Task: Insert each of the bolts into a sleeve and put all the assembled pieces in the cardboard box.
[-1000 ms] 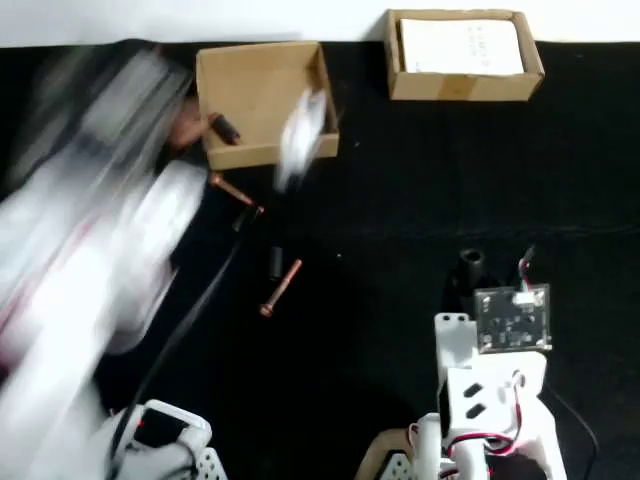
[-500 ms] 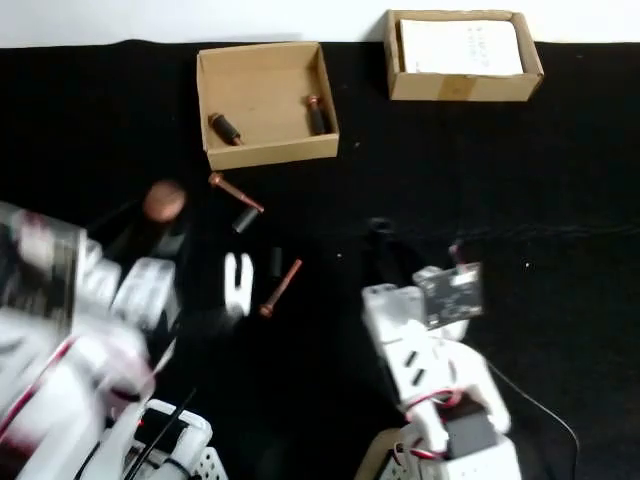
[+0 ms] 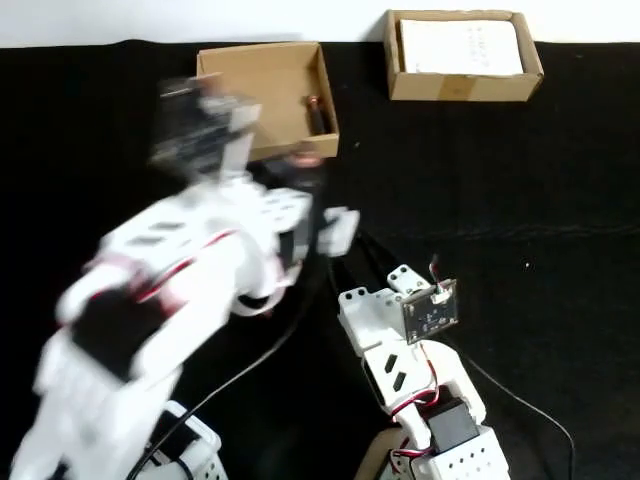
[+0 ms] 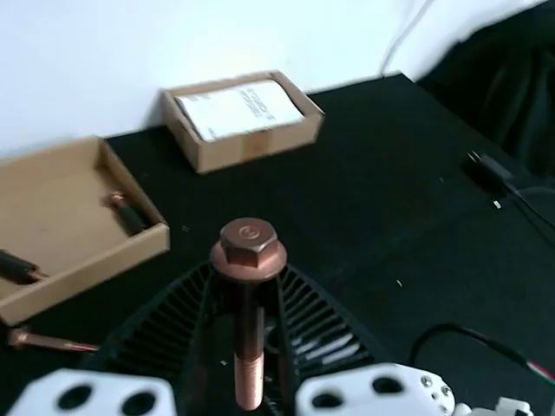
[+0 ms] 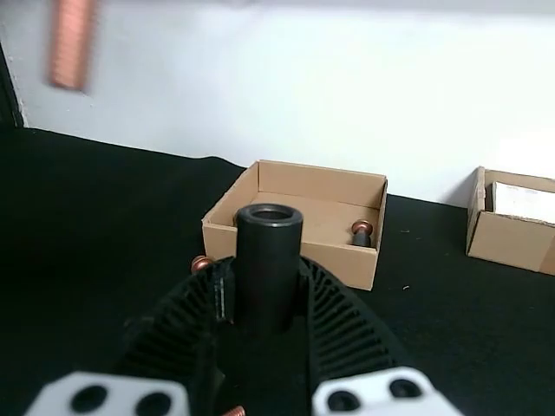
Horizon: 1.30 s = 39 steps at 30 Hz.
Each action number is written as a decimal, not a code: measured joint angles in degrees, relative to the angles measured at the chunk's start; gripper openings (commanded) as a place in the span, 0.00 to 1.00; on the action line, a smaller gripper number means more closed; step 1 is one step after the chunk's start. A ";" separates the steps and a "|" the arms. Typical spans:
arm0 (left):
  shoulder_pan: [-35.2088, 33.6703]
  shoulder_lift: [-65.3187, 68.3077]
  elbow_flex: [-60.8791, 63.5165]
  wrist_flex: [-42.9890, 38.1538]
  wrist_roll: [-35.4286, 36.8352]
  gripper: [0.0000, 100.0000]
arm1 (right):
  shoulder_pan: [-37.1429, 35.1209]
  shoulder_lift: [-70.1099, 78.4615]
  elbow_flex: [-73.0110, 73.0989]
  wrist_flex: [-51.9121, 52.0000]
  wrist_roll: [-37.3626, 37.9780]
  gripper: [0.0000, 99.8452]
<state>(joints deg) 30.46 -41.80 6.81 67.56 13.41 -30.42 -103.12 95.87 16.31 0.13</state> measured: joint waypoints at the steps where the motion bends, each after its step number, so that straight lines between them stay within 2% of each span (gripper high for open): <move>1: 0.97 1.14 -0.35 0.00 0.00 0.01 | -0.35 0.00 0.00 0.00 0.00 0.01; 6: 4.31 6.15 -0.44 -2.64 0.00 0.01 | -1.76 0.00 0.00 0.00 0.00 0.01; 16: 4.22 11.16 -0.44 -5.54 0.00 0.01 | -1.76 0.00 0.00 0.00 0.00 0.01; 26: 0.70 11.60 -0.44 -5.63 -0.18 0.01 | -1.76 0.00 0.00 0.00 0.00 0.01; 30: 0.97 11.60 0.26 -5.63 -2.46 0.01 | -1.76 0.00 0.00 0.00 0.00 0.01; 39: 0.97 11.69 0.44 -8.62 -2.46 0.01 | -1.76 0.00 0.00 0.00 0.00 0.01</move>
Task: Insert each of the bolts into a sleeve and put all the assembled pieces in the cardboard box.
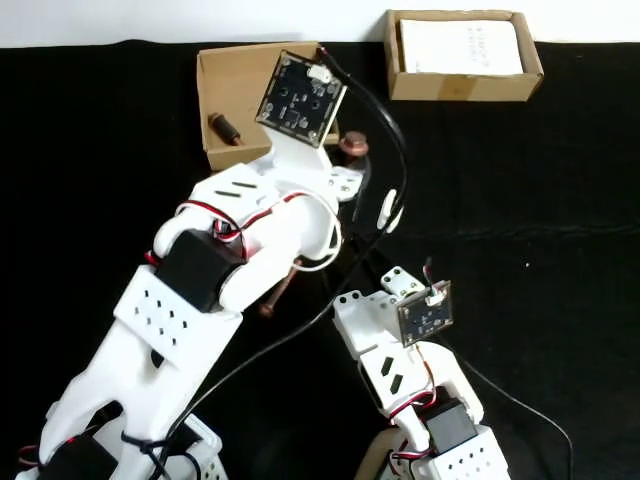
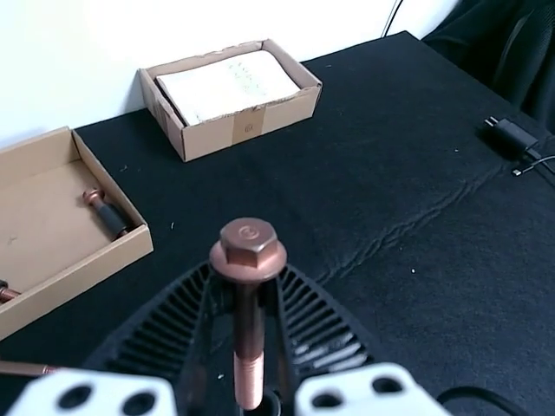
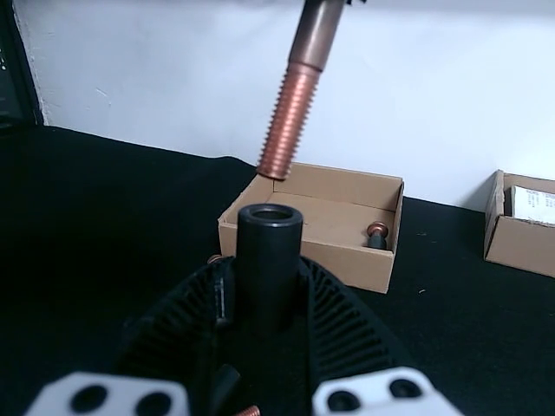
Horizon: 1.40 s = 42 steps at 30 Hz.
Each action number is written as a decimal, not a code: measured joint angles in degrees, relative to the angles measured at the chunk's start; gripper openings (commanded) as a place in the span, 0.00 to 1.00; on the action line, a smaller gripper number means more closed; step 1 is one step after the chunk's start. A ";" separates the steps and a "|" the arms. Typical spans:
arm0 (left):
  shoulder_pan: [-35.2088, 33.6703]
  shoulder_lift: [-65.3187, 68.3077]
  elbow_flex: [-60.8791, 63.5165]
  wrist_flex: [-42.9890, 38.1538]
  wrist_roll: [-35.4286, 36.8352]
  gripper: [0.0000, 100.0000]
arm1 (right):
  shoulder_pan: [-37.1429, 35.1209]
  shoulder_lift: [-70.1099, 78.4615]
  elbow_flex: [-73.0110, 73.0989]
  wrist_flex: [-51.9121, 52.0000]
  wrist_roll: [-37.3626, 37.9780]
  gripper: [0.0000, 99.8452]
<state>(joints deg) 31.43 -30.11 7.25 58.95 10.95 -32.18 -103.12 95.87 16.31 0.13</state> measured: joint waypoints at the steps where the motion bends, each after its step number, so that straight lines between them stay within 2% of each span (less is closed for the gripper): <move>1: 0.00 0.00 0.00 0.00 0.00 0.01 | 0.00 0.00 0.00 0.00 0.00 0.01; 31: 0.09 -0.09 5.19 -0.26 -0.79 0.01 | -0.09 0.09 0.00 0.00 0.00 0.01; 36: 0.18 -0.18 5.10 4.84 -6.77 0.01 | 1.32 0.09 0.09 0.09 0.00 0.01; 42: 0.26 -0.09 2.90 11.34 -8.09 0.02 | 1.41 0.09 0.09 0.00 0.00 0.01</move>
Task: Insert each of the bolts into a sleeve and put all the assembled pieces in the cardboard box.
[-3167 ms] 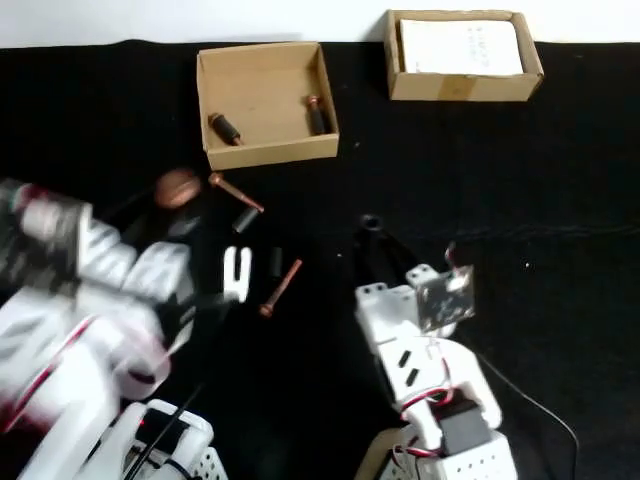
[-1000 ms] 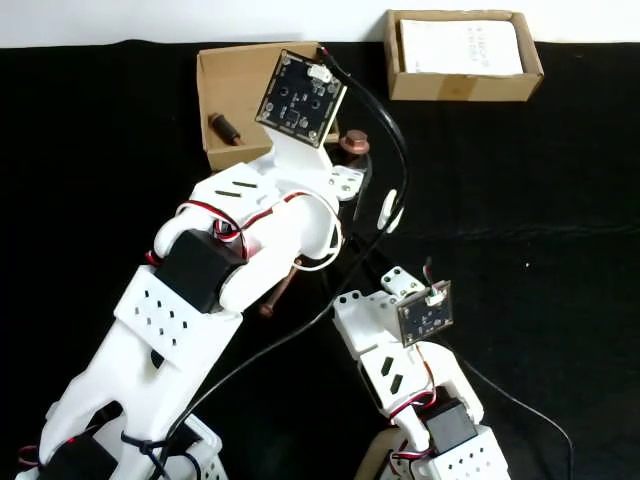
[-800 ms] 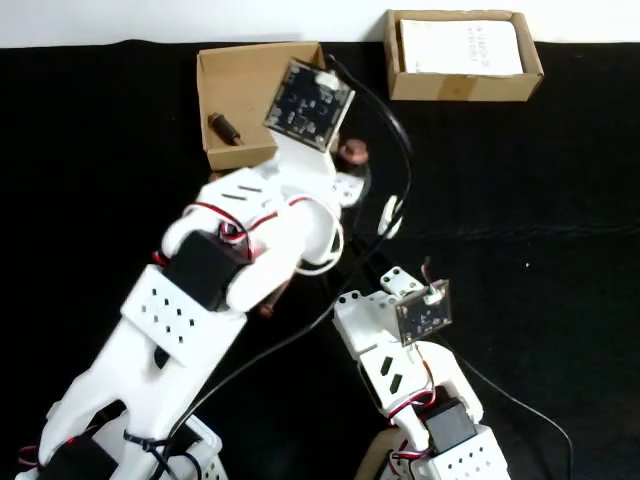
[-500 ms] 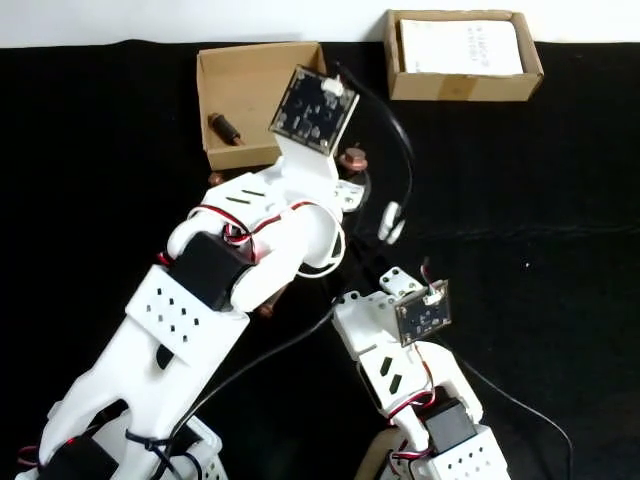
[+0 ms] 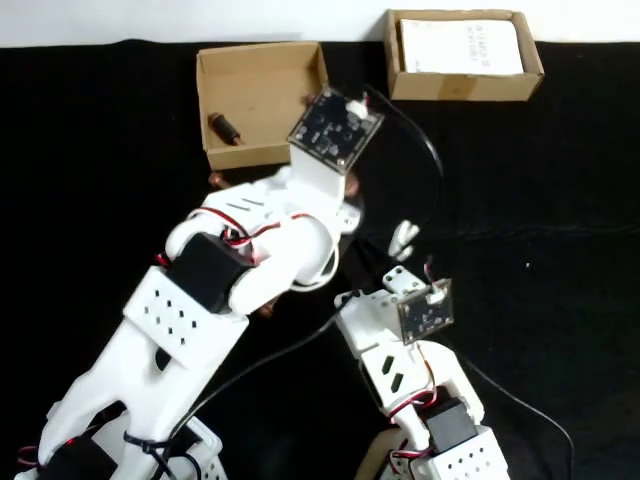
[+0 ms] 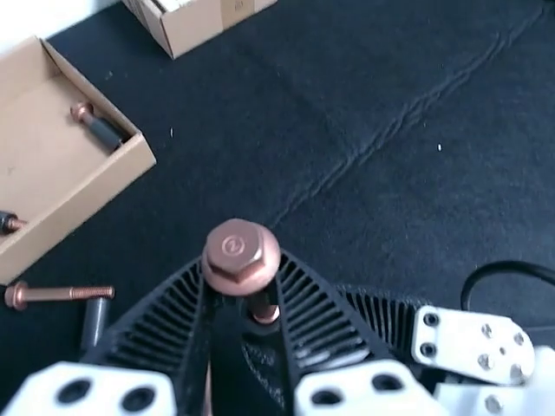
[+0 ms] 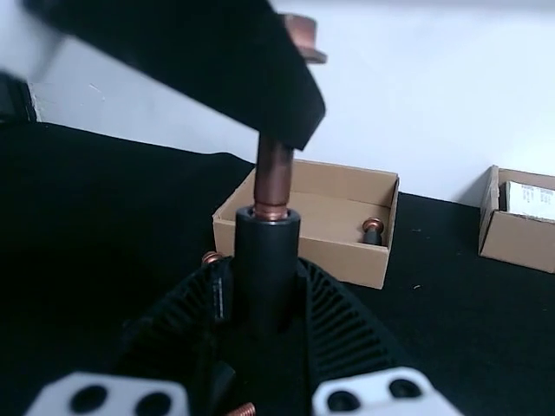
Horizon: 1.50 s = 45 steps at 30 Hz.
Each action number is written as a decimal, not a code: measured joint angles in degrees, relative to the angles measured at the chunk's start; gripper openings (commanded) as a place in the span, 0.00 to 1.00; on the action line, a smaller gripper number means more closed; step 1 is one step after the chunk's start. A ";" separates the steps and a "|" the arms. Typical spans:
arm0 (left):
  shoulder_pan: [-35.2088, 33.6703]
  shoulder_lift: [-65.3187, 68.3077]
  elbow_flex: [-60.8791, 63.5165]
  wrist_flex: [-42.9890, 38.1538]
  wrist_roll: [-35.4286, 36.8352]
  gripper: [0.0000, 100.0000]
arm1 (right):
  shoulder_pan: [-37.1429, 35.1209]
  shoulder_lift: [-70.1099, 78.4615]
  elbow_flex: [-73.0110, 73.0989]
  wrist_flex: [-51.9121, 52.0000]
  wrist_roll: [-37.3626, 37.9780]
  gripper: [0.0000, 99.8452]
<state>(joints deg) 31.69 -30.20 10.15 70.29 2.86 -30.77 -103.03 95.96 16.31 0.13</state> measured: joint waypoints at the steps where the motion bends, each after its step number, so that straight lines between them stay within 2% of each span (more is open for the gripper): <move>1: 0.00 0.00 -0.44 0.79 0.00 0.04 | 0.00 0.00 0.00 0.00 0.00 0.01; 5: 0.09 0.00 -1.14 3.69 0.00 0.10 | 0.00 0.00 0.00 0.00 0.00 0.01; 12: 0.00 0.00 -1.14 4.48 -0.18 0.16 | 0.79 0.09 0.00 0.09 0.00 0.01; 15: -0.26 -0.09 -1.14 5.10 2.55 0.19 | 0.79 0.00 0.00 0.00 0.00 0.01; 18: -0.18 0.00 -3.60 6.51 7.03 0.20 | 0.79 0.00 0.00 0.00 0.00 0.01; 21: -1.67 0.00 -8.70 10.29 8.00 0.19 | 0.79 0.09 0.00 0.00 0.00 0.01; 23: -3.16 0.00 -13.01 13.71 7.91 0.16 | 0.97 0.09 0.00 0.00 -0.09 0.01; 27: -6.95 -0.09 -22.77 22.24 1.23 0.01 | 2.73 1.23 0.00 0.00 -2.73 0.01; 32: -12.40 -1.32 -25.85 29.19 -9.23 0.01 | 3.69 9.49 -3.87 -2.55 -5.27 0.01; 38: -19.60 -12.40 -17.14 29.80 -10.99 0.01 | 3.69 30.59 -19.08 -6.86 -8.62 0.01; 45: -30.51 -27.69 8.62 23.82 -10.99 0.01 | 3.69 61.71 -36.22 -17.05 -5.71 0.01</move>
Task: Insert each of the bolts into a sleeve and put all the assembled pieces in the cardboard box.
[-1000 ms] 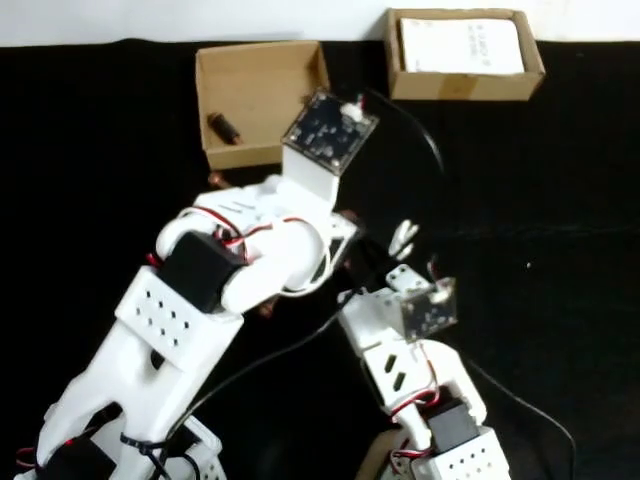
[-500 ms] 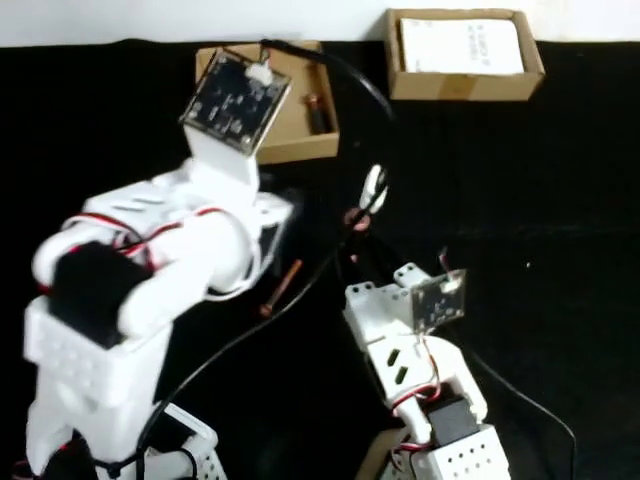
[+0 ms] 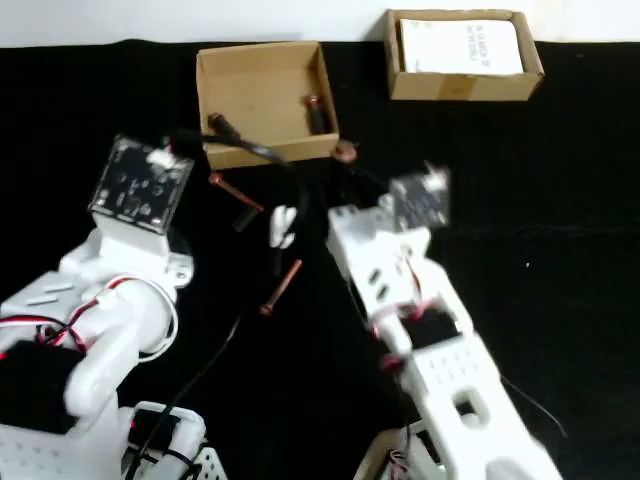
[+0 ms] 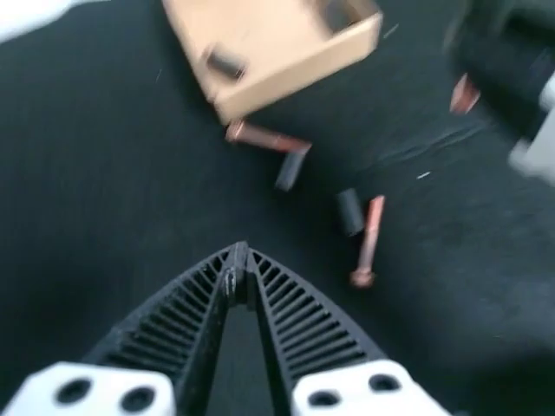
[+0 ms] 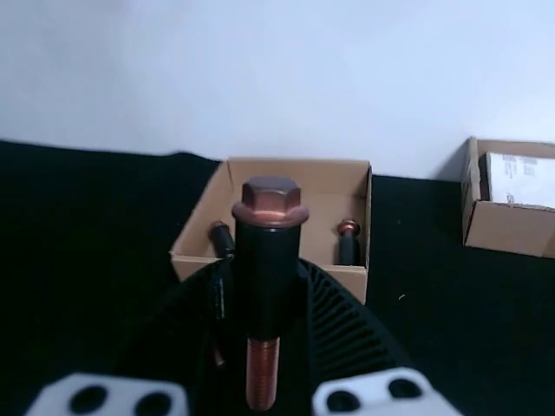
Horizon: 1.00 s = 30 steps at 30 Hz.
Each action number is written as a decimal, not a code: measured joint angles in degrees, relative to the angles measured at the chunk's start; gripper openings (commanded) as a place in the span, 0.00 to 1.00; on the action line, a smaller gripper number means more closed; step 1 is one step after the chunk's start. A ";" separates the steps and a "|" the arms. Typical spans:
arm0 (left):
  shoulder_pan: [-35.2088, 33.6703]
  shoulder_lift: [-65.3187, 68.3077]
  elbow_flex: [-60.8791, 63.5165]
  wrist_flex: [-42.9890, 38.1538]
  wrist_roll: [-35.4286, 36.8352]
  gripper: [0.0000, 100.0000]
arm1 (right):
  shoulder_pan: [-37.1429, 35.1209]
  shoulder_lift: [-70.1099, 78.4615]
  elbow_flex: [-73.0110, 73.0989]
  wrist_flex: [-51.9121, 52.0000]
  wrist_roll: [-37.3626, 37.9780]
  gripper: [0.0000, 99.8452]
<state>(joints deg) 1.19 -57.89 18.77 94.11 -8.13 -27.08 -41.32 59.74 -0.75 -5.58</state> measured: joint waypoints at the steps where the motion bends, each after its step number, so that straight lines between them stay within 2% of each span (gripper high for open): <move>1: -1.85 -1.67 4.04 -1.23 0.00 0.01 | 0.00 4.57 -2.81 -1.23 0.09 0.01; 6: -10.02 -9.58 19.34 -5.71 0.00 0.01 | 0.00 27.25 -20.75 -4.48 0.35 0.01; 12: -16.70 -17.58 27.60 -10.73 0.00 0.01 | 0.00 53.71 -46.42 -4.40 0.35 0.01; 17: -20.66 -20.31 33.67 -15.74 -3.78 0.01 | 0.00 71.91 -67.78 1.67 0.35 0.01; 24: -30.07 -20.75 36.04 -18.37 -6.15 0.01 | 0.00 87.38 -88.53 8.62 4.66 0.01; 30: -32.09 -20.75 36.04 -18.37 -6.15 0.01 | 0.35 96.44 -95.82 8.97 5.01 0.01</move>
<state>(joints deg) -30.90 -78.64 54.81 75.74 -14.29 -26.73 55.12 -36.09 8.22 -0.57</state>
